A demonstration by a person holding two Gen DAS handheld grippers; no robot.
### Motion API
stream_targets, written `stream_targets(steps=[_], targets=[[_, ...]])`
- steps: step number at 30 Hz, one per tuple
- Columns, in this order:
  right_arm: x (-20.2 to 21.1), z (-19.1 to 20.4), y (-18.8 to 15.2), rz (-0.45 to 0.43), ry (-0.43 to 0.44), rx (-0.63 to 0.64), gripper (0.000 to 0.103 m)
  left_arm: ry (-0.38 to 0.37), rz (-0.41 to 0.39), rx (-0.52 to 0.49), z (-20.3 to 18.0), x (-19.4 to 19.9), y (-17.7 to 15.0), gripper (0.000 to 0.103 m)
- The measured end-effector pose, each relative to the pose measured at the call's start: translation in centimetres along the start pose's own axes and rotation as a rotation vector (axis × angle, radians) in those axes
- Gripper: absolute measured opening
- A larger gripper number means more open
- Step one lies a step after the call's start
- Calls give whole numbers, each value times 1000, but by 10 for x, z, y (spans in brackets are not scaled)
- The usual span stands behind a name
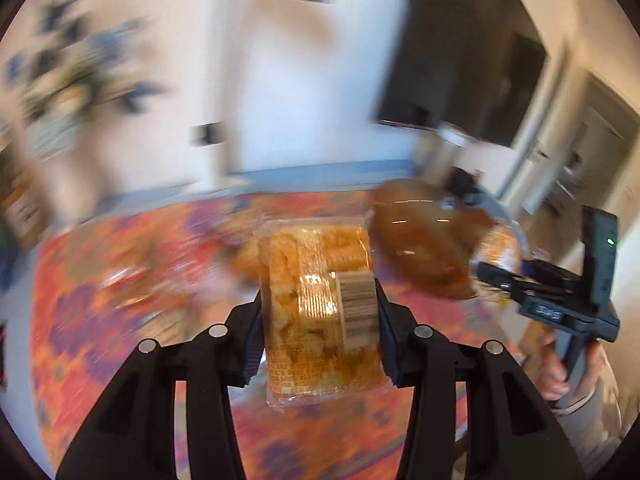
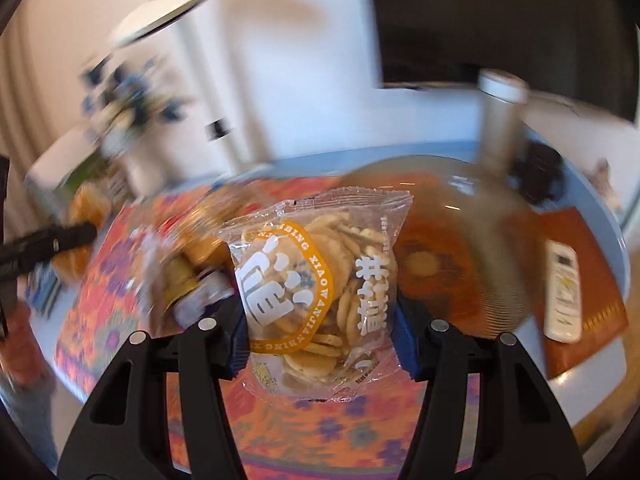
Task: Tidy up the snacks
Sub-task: 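Carry both packs over the brown bowl and open both tools to drop them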
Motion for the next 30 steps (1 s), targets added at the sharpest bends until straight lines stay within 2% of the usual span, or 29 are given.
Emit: stream_targets(steps=[5,8,13,15,16,17,18,19,21,23,25,27,29,30], targets=[[-13,-56,7,25,-65,-152,58,-109,55,-53,-69,-77,37,45],[-31,-81,10,75,-105,-200,58,-140,75,-69,-90,-121,49,45],[-52,-105,12,109,-185,-211,61,-178,115,-55,-100,-172,62,46],[-52,-108,15,96,-220,-201,79,-183,109,-51,-102,-176,65,70],[-49,-109,16,75,-236,-196,78,-184,96,-49,-102,-174,67,91],[-45,-109,16,63,-241,-190,77,-191,61,-54,-103,-164,68,92],[-42,-108,17,58,-234,-188,70,-197,47,-67,-101,-159,69,92],[-39,-106,16,54,-206,-190,68,-202,34,-81,-100,-150,69,92],[-32,-97,13,46,-165,-177,68,-209,-7,-88,-95,-128,69,92],[-26,-81,12,35,-146,-139,68,-212,-65,-86,-85,-95,65,97],[-18,-58,11,12,-132,-83,68,-191,-115,-79,-72,-66,62,98],[-8,-35,10,-20,-114,-37,75,-134,-178,-86,-55,-29,55,98],[7,-6,9,-69,-112,5,83,-16,-247,-79,-32,9,47,98],[13,4,10,-103,-125,12,86,14,-269,-72,-23,23,44,98]])
Point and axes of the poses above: each gripper's, at about its wrist camera, not at the fingertips, and x roughly against the way its jaws point, z to its left, y to its top, the point moved 5 cm from there along -x, roughly the way its jaws point, and after that the axes turned 1 degree about -y, right-handed, at the moved point
